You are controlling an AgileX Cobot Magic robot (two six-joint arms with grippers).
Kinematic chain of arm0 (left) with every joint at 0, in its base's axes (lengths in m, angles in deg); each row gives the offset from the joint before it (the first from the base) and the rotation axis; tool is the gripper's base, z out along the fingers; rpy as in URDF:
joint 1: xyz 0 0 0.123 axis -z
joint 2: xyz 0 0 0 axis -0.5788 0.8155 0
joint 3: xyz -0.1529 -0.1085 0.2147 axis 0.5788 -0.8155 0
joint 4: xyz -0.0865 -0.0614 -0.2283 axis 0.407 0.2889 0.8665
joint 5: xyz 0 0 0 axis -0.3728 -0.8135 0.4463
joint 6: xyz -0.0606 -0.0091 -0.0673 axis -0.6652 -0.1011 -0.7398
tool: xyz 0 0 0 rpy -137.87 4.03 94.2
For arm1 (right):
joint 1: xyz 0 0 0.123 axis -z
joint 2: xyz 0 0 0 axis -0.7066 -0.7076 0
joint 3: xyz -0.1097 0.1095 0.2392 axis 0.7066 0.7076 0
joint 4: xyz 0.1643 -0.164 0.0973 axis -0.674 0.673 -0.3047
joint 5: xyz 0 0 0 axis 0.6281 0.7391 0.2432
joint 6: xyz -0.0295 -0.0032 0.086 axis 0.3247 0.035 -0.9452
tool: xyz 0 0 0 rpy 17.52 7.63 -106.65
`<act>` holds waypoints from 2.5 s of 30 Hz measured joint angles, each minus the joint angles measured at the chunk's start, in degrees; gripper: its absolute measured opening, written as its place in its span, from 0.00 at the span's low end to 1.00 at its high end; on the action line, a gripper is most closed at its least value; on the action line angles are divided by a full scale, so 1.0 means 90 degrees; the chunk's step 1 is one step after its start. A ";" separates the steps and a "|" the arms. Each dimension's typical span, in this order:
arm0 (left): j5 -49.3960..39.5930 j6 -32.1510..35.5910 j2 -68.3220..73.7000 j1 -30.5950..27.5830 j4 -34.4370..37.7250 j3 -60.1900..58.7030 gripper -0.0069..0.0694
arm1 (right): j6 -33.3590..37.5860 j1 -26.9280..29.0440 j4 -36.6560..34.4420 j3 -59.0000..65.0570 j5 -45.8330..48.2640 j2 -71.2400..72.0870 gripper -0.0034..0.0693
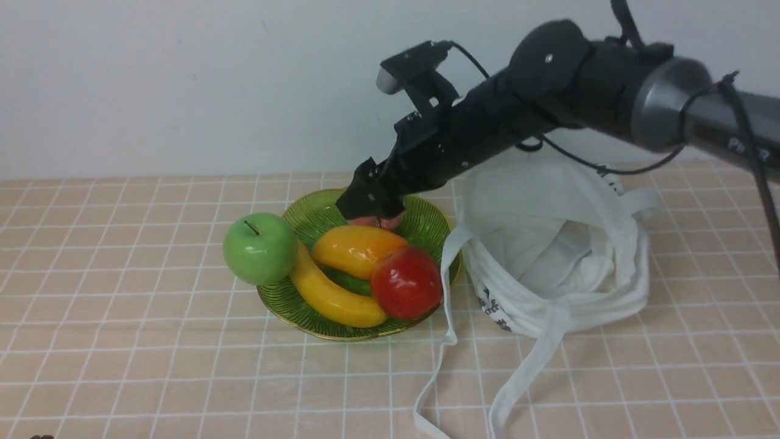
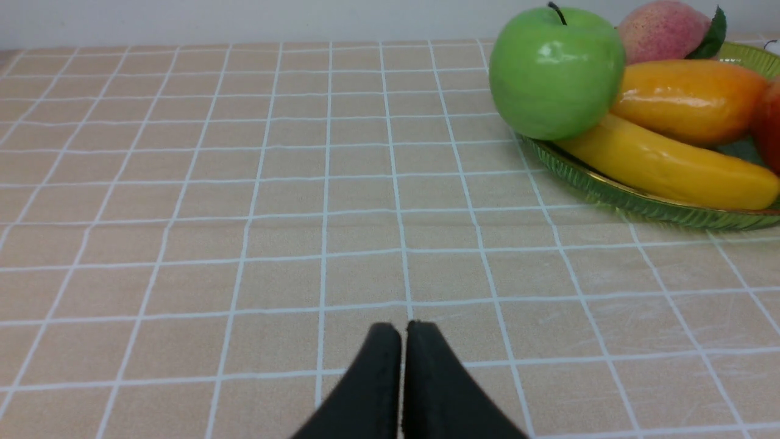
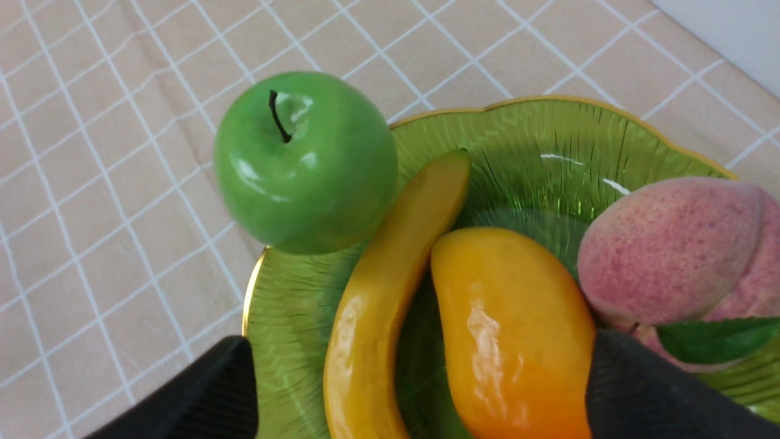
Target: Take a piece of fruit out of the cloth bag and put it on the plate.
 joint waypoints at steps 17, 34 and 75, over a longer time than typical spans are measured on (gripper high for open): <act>0.0000 0.0000 0.0000 0.0000 0.0000 0.0000 0.08 | -0.3646 0.0000 0.3908 -0.2594 0.2117 0.0912 0.05; 0.0000 0.0000 0.0000 0.0000 0.0000 0.0000 0.08 | -0.4547 0.0000 0.4091 0.2726 0.1507 0.6051 0.03; 0.0000 0.0000 0.0000 0.0000 0.0000 0.0000 0.08 | -0.4968 0.0000 0.4085 1.0326 -0.5386 1.1616 0.03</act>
